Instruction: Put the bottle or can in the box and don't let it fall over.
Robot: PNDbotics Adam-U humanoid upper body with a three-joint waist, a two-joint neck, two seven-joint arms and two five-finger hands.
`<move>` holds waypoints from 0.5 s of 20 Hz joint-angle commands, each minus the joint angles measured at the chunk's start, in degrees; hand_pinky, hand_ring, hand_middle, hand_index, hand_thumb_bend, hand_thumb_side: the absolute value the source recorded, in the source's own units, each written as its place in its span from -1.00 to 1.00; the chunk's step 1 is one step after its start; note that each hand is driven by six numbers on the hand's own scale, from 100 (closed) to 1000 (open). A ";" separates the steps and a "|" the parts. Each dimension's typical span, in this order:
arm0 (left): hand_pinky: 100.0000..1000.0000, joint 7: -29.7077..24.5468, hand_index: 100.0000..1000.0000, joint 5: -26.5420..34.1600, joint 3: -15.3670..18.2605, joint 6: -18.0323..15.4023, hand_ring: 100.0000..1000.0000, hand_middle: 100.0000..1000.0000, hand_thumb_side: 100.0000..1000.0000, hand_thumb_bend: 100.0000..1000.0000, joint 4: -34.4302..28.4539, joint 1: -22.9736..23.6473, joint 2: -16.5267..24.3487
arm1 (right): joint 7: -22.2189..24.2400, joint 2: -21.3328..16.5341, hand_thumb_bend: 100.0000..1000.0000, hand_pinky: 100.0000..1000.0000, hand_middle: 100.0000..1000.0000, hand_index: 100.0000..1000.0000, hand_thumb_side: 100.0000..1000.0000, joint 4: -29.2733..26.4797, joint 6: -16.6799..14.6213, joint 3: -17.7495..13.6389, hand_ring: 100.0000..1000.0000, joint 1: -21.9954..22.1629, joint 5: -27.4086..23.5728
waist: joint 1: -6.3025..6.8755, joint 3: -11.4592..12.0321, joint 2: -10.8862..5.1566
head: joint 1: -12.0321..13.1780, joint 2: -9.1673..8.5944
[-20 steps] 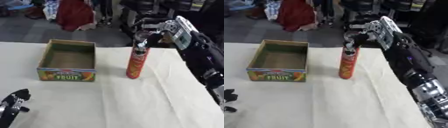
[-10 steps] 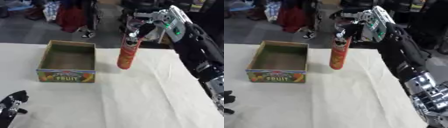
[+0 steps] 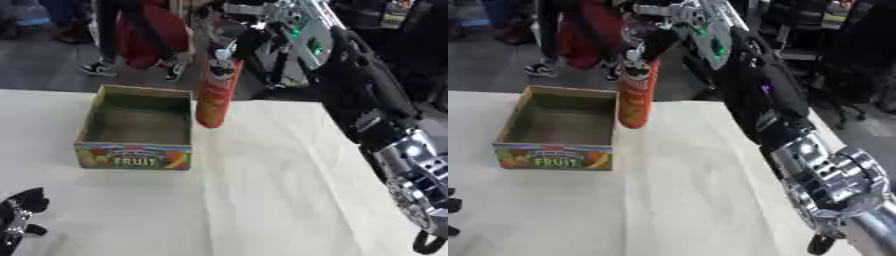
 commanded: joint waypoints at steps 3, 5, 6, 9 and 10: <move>0.00 -1.06 0.61 0.26 -1.07 -0.26 0.49 0.24 0.69 0.05 -1.25 -2.07 -0.27 | -1.25 0.68 -1.00 -0.55 0.82 0.98 -0.81 -0.22 0.28 -1.09 0.02 -2.66 0.01 | 0.42 1.79 -0.18 | -2.20 -1.51; 0.00 -1.39 0.61 0.32 -1.38 -0.32 0.49 0.24 0.69 0.06 -1.33 -2.61 -0.35 | -1.53 1.22 -1.00 -0.56 0.82 0.97 -0.82 0.27 0.41 -1.21 0.02 -2.86 0.29 | 0.38 2.71 -0.02 | -2.72 -1.74; 0.00 -1.56 0.61 0.36 -1.55 -0.34 0.49 0.24 0.69 0.06 -1.38 -2.88 -0.41 | -1.74 1.46 -1.00 -0.56 0.82 0.97 -0.82 0.60 0.55 -1.33 0.02 -2.86 0.50 | 0.36 3.15 0.08 | -2.96 -1.77; 0.00 -1.98 0.61 0.46 -1.91 -0.40 0.49 0.24 0.69 0.06 -1.46 -3.45 -0.56 | -2.46 2.05 -1.00 -0.52 0.83 0.98 -0.81 1.58 0.76 -1.49 0.06 -2.62 1.40 | 0.28 4.01 0.35 | -3.34 -1.79; 0.00 -2.06 0.61 0.48 -1.97 -0.40 0.49 0.24 0.68 0.06 -1.47 -3.55 -0.59 | -2.63 2.26 -1.00 -0.44 0.85 1.00 -0.79 1.79 0.73 -1.42 0.12 -2.48 1.73 | 0.25 4.17 0.43 | -3.36 -1.79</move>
